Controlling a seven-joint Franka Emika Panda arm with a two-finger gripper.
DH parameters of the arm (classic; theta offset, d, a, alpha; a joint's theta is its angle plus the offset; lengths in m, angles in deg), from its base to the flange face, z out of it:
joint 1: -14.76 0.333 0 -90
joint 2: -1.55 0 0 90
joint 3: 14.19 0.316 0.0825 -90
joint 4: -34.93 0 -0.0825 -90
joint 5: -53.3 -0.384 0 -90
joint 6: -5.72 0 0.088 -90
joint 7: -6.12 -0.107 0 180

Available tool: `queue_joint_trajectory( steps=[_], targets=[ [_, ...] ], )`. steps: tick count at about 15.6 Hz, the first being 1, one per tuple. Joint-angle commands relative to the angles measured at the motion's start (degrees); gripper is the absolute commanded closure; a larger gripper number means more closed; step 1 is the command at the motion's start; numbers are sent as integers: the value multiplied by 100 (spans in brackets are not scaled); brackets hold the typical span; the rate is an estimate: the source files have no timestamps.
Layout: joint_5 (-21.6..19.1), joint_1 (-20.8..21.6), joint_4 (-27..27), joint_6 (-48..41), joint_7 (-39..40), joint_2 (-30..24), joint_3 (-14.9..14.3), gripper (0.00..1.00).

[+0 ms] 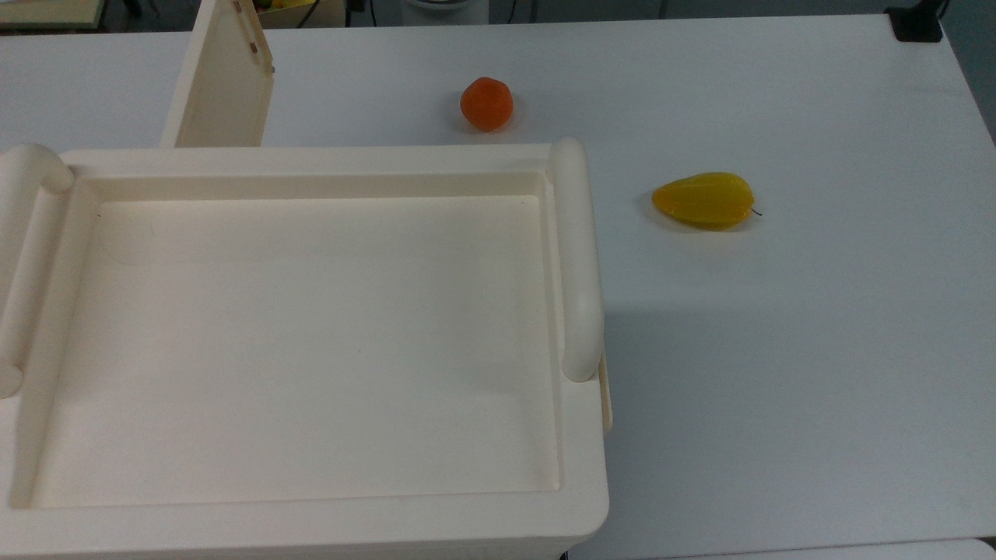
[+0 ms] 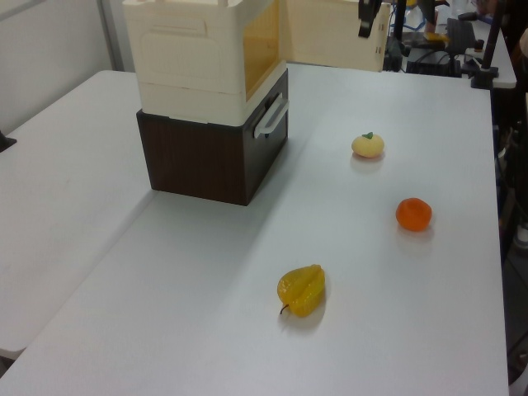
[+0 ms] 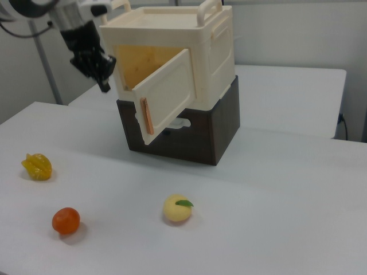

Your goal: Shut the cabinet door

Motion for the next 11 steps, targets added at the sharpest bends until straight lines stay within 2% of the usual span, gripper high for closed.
queue_joint_trajectory(
  steps=[1, 4, 8, 11],
  targets=[
    [-339, -191, -450, -75, -27, -28, -160, 100],
    [-366, -244, -565, -22, 34, -37, -511, 100],
    [-726, -297, -592, 250, 218, -29, -1100, 100],
    [-744, -341, -513, 277, 552, 15, -1294, 100]
  ],
)
